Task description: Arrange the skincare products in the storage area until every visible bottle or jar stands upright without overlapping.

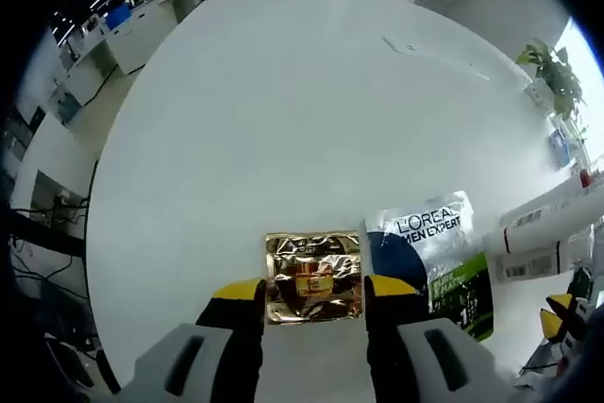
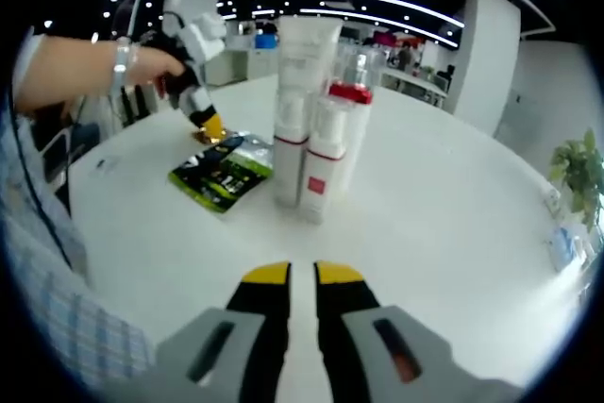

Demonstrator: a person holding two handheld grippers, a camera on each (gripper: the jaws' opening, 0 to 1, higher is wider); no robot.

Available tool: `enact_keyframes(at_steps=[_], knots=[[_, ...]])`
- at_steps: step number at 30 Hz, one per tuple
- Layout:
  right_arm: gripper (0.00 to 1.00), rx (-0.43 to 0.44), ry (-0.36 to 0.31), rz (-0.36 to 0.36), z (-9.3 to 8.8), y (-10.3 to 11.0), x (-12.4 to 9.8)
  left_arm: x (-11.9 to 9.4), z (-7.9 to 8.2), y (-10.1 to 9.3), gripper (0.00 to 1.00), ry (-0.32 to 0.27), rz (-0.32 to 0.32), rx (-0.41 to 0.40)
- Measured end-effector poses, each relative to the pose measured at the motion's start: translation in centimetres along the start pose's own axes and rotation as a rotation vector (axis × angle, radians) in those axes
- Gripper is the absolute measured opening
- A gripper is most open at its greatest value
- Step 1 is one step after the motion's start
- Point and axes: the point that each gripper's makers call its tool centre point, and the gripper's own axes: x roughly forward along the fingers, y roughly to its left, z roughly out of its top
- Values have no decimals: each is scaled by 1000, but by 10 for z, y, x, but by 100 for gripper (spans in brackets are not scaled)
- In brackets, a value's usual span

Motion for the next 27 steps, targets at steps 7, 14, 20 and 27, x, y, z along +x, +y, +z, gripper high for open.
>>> enact_keyframes(at_steps=[7, 14, 20, 27], knots=[[8, 0, -3, -1, -1, -1, -3, -4, 5, 1, 48, -26, -12, -2], [8, -11, -12, 11, 3, 1, -1, -26, 13, 10, 49, -93, 1, 5], [11, 35, -37, 44, 13, 1, 6, -61, 9, 13, 49, -164, -63, -17], [11, 37, -53, 80, 22, 3, 14, -101, 3, 28, 49, -334, -120, -73]])
